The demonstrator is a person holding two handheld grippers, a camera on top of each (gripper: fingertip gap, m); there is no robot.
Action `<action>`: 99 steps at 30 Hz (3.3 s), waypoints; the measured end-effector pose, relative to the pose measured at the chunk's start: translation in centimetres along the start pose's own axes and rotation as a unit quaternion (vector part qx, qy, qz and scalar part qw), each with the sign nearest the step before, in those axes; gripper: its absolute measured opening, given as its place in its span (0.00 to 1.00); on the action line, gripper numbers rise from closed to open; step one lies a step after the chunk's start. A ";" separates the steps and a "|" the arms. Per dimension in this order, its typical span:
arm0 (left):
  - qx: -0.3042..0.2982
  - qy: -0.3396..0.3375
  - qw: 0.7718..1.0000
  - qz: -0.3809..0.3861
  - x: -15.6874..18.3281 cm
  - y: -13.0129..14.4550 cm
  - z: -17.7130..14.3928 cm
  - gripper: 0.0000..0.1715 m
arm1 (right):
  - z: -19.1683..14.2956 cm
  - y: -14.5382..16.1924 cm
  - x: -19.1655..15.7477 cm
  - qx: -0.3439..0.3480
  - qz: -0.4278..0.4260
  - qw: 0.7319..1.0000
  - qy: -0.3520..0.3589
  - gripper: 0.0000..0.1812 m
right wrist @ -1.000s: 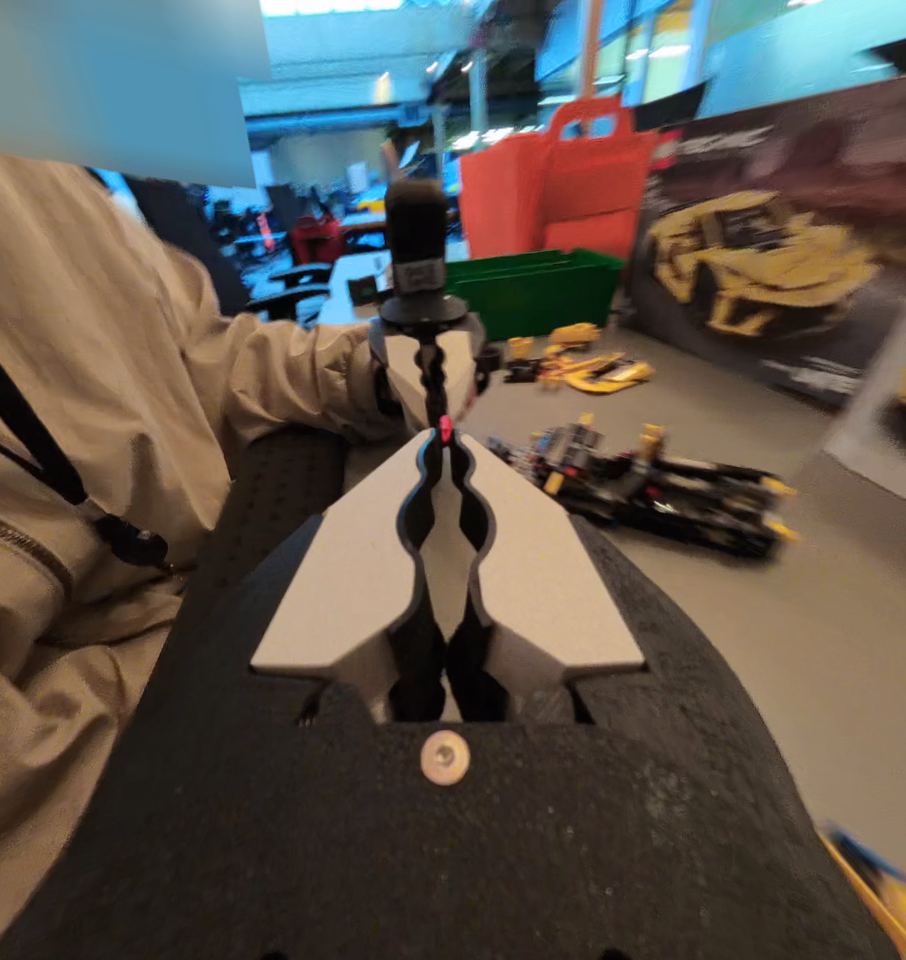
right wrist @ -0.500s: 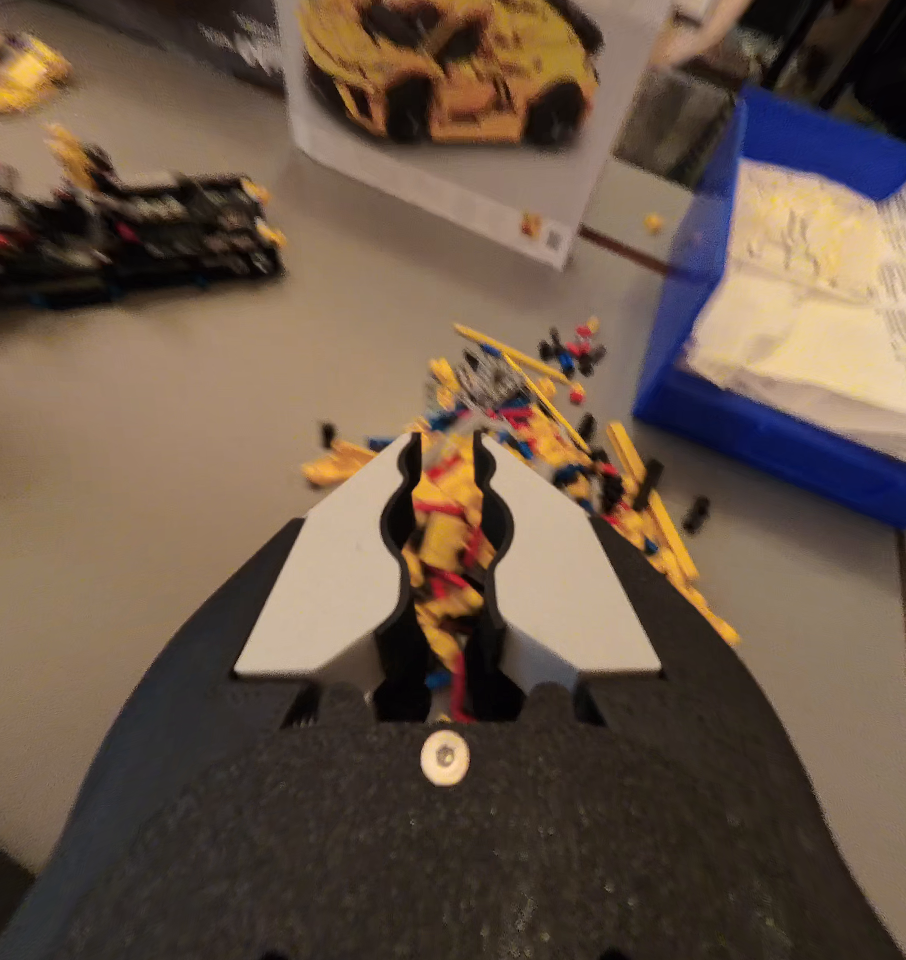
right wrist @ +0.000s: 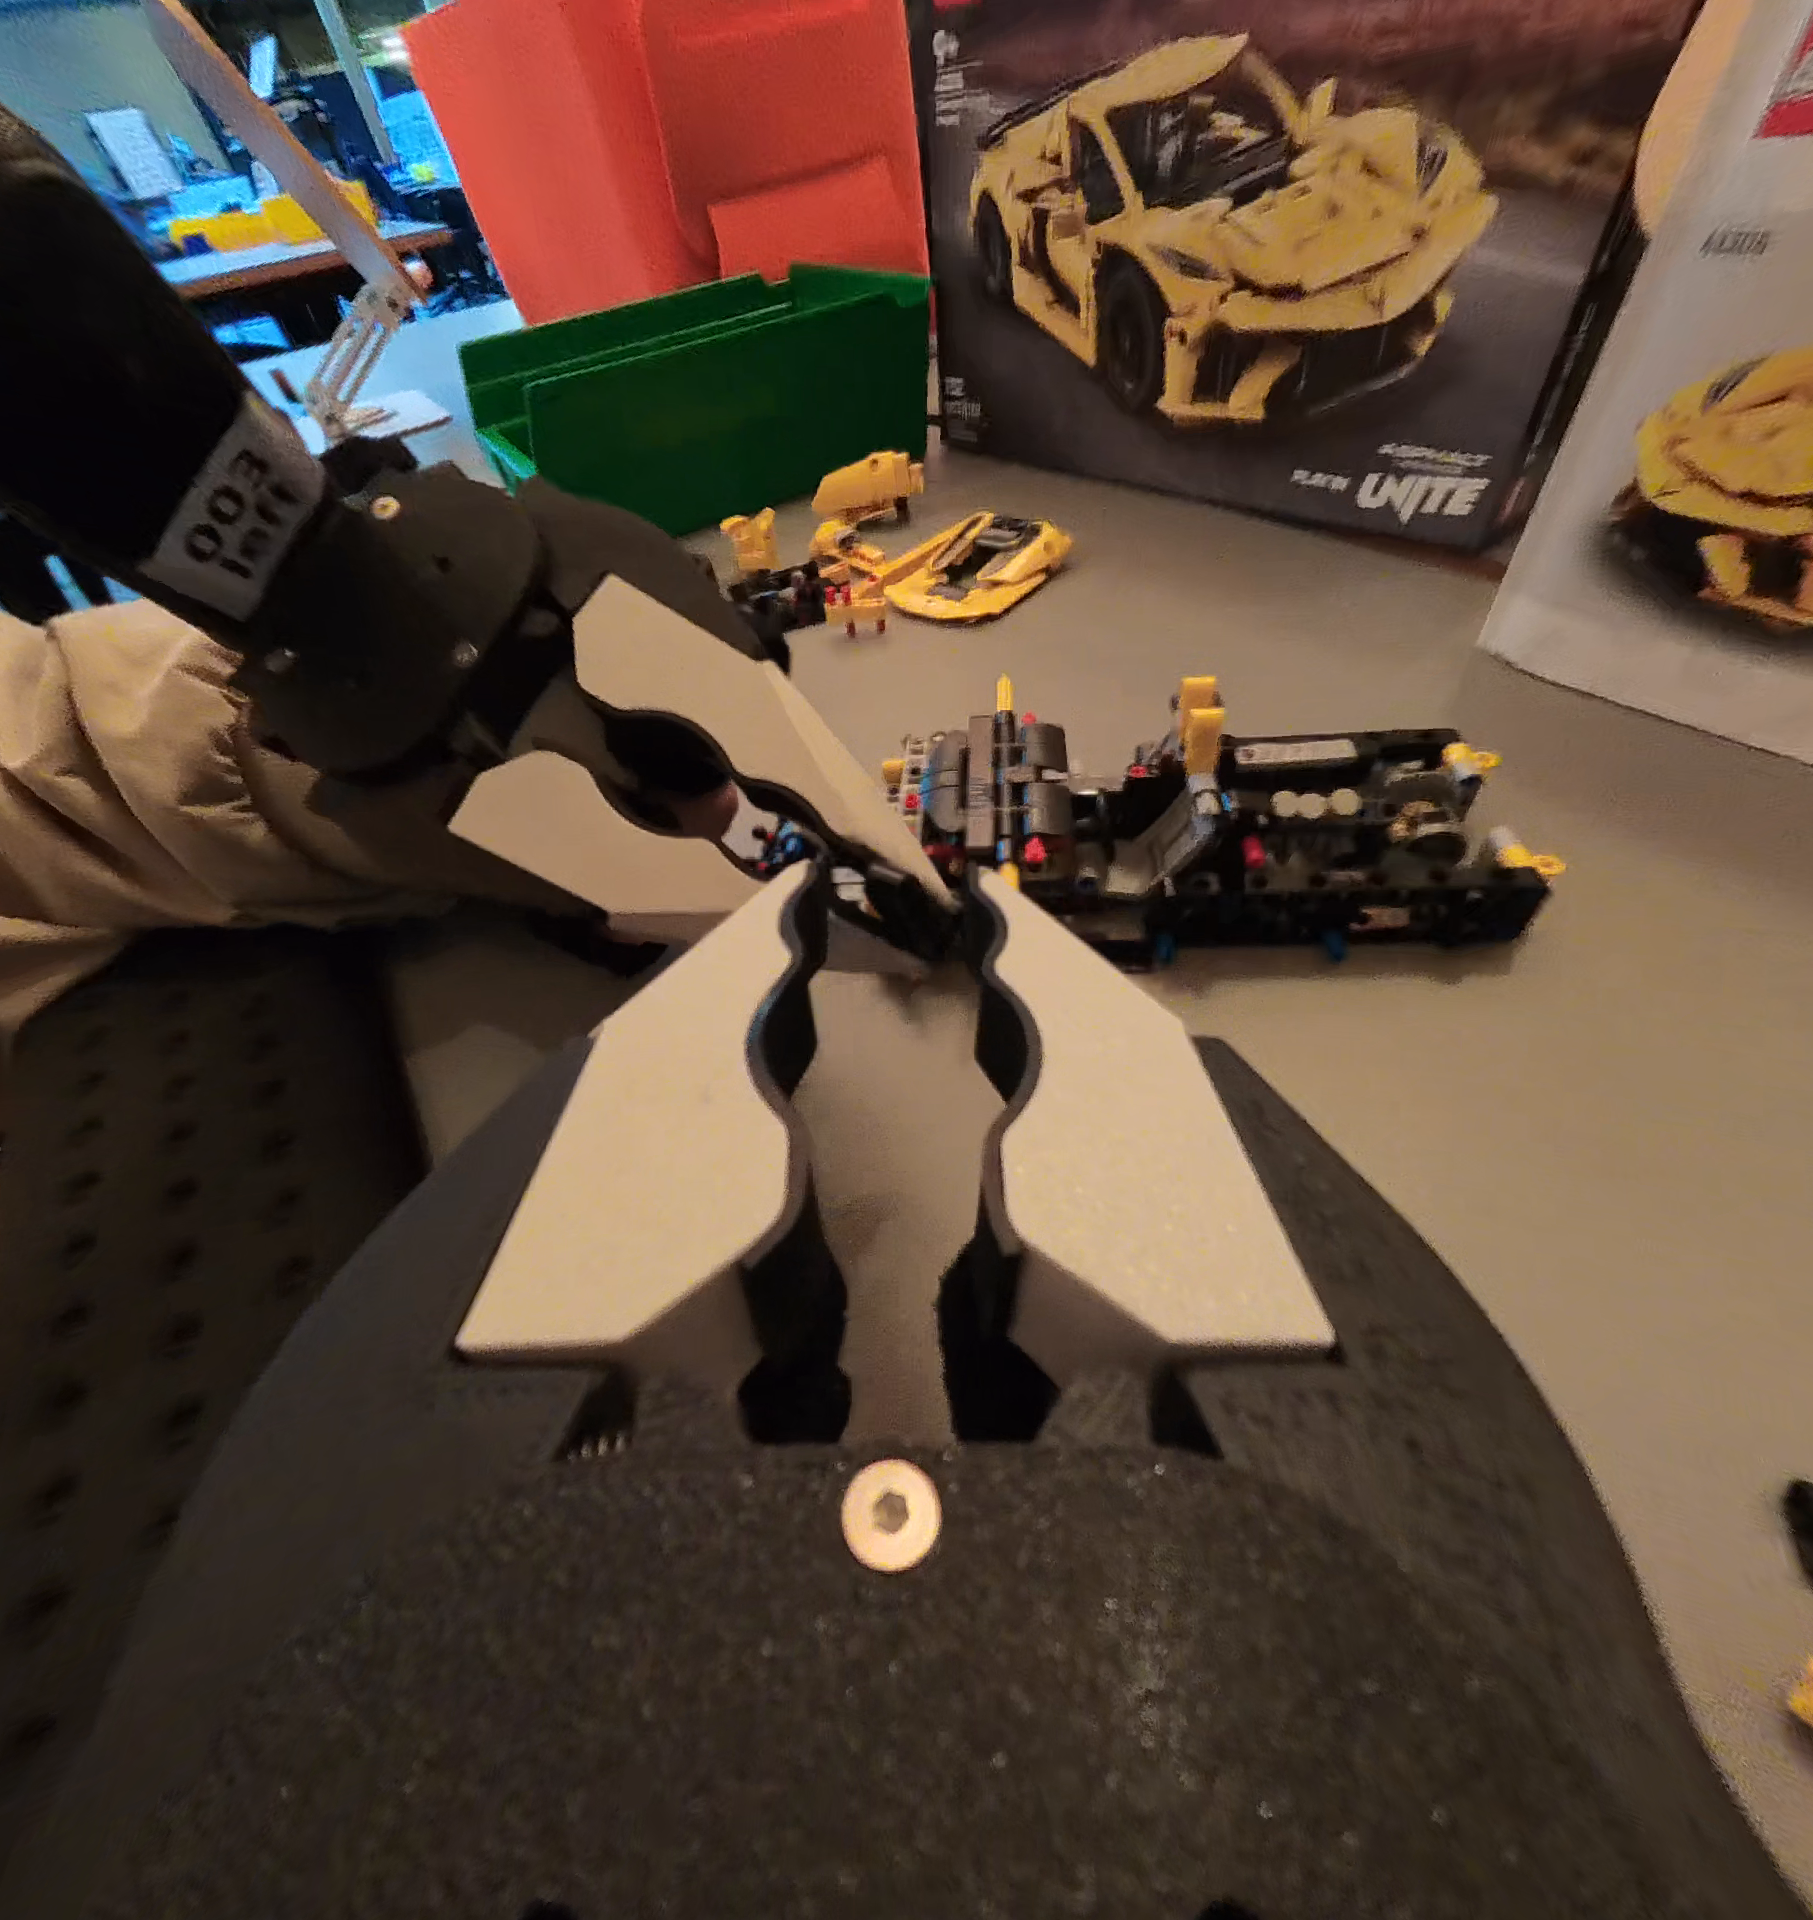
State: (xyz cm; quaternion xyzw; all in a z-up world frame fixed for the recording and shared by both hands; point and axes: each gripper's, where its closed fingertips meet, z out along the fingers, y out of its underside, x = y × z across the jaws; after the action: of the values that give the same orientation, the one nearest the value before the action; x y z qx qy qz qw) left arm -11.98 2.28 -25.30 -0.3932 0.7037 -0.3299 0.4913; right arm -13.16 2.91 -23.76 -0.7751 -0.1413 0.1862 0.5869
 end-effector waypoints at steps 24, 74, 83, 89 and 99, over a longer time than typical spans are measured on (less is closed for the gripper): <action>-0.134 -0.090 0.927 -0.339 -10.9 10.7 -4.9 0.20 | -17.1 3.2 21.0 -0.097 -0.016 0.912 0.399 0.11; -0.126 0.095 0.980 -0.118 -0.1 5.7 3.0 0.05 | 0.6 4.5 6.6 -0.138 -0.052 0.978 0.147 0.36; -0.123 0.088 0.981 -0.122 -0.1 5.7 2.4 0.05 | 0.6 4.8 6.8 -0.150 -0.056 0.973 0.165 0.29; -0.140 0.056 0.980 -0.128 -0.7 6.1 1.9 0.04 | 1.5 4.6 6.4 -0.153 -0.068 0.973 0.161 0.25; -0.142 0.040 0.977 -0.152 -0.9 6.7 0.3 0.04 | 2.9 4.4 5.4 -0.155 -0.081 0.975 0.139 0.25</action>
State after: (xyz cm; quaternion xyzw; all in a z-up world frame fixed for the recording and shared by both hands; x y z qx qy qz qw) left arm -13.08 6.26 -30.70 -0.5480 0.6943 -0.3128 0.3462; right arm -9.65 6.58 -29.40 -0.8611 -0.1477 0.0041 0.4865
